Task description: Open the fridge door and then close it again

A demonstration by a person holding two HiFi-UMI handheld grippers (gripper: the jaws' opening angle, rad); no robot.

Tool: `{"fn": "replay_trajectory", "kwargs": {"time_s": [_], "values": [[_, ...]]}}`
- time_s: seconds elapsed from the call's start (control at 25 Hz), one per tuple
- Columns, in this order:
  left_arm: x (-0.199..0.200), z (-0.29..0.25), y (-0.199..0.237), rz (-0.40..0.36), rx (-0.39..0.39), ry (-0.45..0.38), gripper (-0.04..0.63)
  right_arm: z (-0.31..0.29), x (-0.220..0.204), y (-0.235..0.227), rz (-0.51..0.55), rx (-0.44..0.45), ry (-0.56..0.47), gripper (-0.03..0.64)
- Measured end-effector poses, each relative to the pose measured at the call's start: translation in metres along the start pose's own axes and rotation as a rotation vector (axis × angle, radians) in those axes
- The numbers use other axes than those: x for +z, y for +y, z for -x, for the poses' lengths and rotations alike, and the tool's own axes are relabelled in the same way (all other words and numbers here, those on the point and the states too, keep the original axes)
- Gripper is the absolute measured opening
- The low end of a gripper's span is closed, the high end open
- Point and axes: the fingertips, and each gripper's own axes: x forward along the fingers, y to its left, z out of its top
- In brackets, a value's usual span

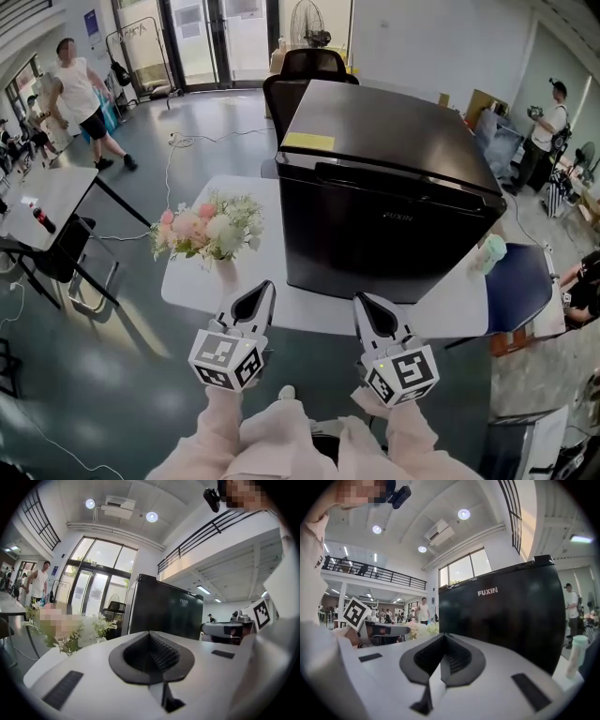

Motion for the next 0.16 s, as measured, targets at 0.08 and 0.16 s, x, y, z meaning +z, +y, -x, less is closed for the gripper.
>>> {"fn": "replay_trajectory", "kwargs": {"time_s": [0.08, 0.16], "values": [[-0.0007, -0.0005, -0.0009, 0.001, -0.001, 0.001, 0.011, -0.0001, -0.0003, -0.0005, 0.003, 0.002, 0.001, 0.006], [-0.002, -0.001, -0.0017, 0.002, -0.001, 0.004, 0.011, -0.0001, -0.0016, -0.0014, 0.004, 0.002, 0.004, 0.006]]}}
